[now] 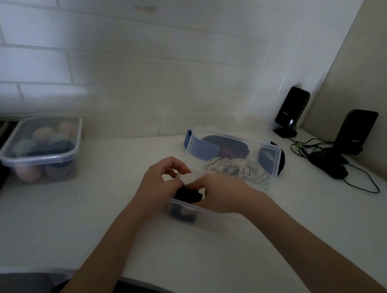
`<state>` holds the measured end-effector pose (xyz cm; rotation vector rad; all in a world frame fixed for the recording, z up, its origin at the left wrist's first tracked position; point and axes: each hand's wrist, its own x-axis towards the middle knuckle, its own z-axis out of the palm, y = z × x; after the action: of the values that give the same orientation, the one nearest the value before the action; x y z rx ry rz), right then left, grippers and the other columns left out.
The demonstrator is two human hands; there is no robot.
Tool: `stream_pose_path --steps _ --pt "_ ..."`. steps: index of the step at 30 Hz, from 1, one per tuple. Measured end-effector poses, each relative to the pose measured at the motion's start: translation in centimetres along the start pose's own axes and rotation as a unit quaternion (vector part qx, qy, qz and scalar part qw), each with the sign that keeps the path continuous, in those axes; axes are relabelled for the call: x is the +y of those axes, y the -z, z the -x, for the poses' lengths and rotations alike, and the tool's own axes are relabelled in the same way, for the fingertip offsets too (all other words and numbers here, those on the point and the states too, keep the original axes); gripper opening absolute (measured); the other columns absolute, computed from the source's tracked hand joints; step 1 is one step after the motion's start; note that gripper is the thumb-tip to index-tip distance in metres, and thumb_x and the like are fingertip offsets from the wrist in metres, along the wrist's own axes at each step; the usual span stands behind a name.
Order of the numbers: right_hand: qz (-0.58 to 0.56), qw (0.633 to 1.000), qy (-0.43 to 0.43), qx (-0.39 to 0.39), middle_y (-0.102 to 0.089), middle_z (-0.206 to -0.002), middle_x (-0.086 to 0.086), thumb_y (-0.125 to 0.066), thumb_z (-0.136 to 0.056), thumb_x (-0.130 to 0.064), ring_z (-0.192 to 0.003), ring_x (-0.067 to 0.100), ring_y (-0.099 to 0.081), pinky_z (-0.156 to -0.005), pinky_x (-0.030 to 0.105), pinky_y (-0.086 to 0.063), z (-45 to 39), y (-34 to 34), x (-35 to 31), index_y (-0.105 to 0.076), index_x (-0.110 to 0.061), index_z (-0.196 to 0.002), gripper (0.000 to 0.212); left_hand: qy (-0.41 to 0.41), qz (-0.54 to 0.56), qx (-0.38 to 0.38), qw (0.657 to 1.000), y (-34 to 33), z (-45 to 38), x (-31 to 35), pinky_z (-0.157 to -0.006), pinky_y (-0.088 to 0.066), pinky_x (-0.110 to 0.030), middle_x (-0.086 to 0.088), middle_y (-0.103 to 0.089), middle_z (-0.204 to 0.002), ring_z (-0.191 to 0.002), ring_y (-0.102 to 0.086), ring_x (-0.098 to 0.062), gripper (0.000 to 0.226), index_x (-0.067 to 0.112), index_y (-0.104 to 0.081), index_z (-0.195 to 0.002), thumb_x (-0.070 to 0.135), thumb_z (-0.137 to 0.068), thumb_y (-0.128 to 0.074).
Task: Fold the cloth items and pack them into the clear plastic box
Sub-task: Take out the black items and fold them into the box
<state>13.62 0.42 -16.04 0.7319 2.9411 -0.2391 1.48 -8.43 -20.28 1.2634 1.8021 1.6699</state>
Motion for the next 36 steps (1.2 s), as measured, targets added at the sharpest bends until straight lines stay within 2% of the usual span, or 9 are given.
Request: stream_pose_path --steps 3,6,9,12,17,20,26,31,36 --pt "-0.069 0.997 0.024 0.002 -0.065 -0.091 -0.009 -0.056 -0.087 -0.044 -0.072 0.008 -0.051 -0.066 0.025 -0.043 0.9 0.3 0.3 -0.058 -0.036 -0.123 0.037 0.002 0.005 -0.005 1.000 0.2 0.1 -0.2 -0.072 -0.049 -0.036 0.004 -0.065 -0.087 -0.076 -0.053 -0.010 0.024 0.025 -0.060 -0.072 0.008 -0.057 -0.052" --pt "-0.160 0.977 0.002 0.138 -0.047 -0.060 -0.014 -0.065 -0.082 -0.044 -0.050 0.000 -0.041 -0.051 0.019 -0.031 2.2 1.2 1.4 -0.066 -0.032 -0.107 0.028 0.006 0.033 -0.006 0.999 0.3 0.1 -0.1 -0.069 -0.046 -0.028 0.002 -0.063 -0.078 -0.074 -0.054 -0.011 0.023 0.021 -0.063 -0.074 0.008 -0.058 -0.053" --pt "-0.277 0.877 -0.047 0.390 -0.051 -0.048 -0.010 -0.061 -0.086 -0.026 -0.041 0.004 -0.041 -0.047 0.020 -0.032 3.9 2.2 4.9 -0.070 -0.023 -0.082 0.010 0.020 0.093 -0.001 0.995 0.7 0.2 0.0 -0.059 -0.040 -0.023 0.008 -0.064 -0.065 -0.068 -0.056 -0.007 0.020 0.020 -0.066 -0.077 0.012 -0.064 -0.052" --pt "-0.266 0.773 -0.170 0.551 -0.060 -0.064 -0.002 -0.053 -0.089 -0.024 -0.052 0.012 -0.048 -0.056 0.028 -0.039 4.8 2.1 10.1 -0.062 -0.020 -0.087 0.010 0.017 0.120 0.025 0.992 0.9 0.1 0.2 -0.054 -0.038 -0.019 0.007 -0.066 -0.061 -0.060 -0.052 -0.005 0.020 0.016 -0.066 -0.081 0.014 -0.067 -0.051" --pt "-0.151 0.899 -0.287 0.295 -0.040 -0.134 0.014 -0.056 -0.090 -0.029 -0.106 0.030 -0.055 -0.084 0.037 -0.045 2.4 -1.9 16.7 -0.036 -0.020 -0.140 0.055 0.009 0.140 0.050 0.989 0.8 0.0 0.1 -0.046 -0.036 -0.015 0.009 -0.064 -0.061 -0.053 -0.049 -0.002 0.019 0.014 -0.063 -0.079 0.013 -0.066 -0.051" --pt "-0.092 0.927 -0.300 0.206 -0.036 -0.129 0.013 -0.056 -0.087 -0.040 -0.108 0.033 -0.051 -0.086 0.041 -0.047 1.0 -3.3 17.4 -0.036 -0.024 -0.139 0.058 0.007 0.121 0.039 0.992 0.6 0.1 0.0 -0.045 -0.036 -0.014 0.008 -0.064 -0.059 -0.051 -0.049 -0.003 0.018 0.011 -0.063 -0.078 0.012 -0.065 -0.051" --pt "-0.190 0.895 -0.264 0.306 -0.051 -0.106 0.017 -0.060 -0.088 -0.026 -0.083 0.025 -0.051 -0.071 0.030 -0.038 1.6 -3.7 16.8 -0.063 -0.012 -0.107 0.025 0.018 0.134 0.029 0.990 0.5 0.0 -0.1 -0.046 -0.039 -0.017 0.003 -0.062 -0.059 -0.051 -0.050 -0.007 0.015 0.011 -0.063 -0.073 0.010 -0.066 -0.050" --pt "-0.274 0.843 -0.206 0.414 -0.048 -0.060 -0.001 -0.061 -0.088 -0.025 -0.057 0.015 -0.041 -0.053 0.025 -0.028 4.2 -0.6 13.6 -0.053 -0.019 -0.064 0.026 0.032 0.138 -0.008 0.990 0.2 0.1 0.1 -0.051 -0.040 -0.023 0.004 -0.059 -0.056 -0.049 -0.048 -0.008 0.015 0.010 -0.064 -0.073 0.010 -0.066 -0.050" --pt "-0.219 0.829 -0.200 0.474 -0.053 -0.061 0.002 -0.061 -0.087 -0.034 -0.057 0.014 -0.049 -0.051 0.025 -0.036 6.4 2.4 10.9 -0.056 -0.013 -0.072 0.027 0.026 0.132 0.005 0.991 0.2 0.4 0.3 -0.047 -0.041 -0.021 0.006 -0.059 -0.054 -0.048 -0.050 -0.007 0.014 0.012 -0.064 -0.070 0.007 -0.068 -0.051"
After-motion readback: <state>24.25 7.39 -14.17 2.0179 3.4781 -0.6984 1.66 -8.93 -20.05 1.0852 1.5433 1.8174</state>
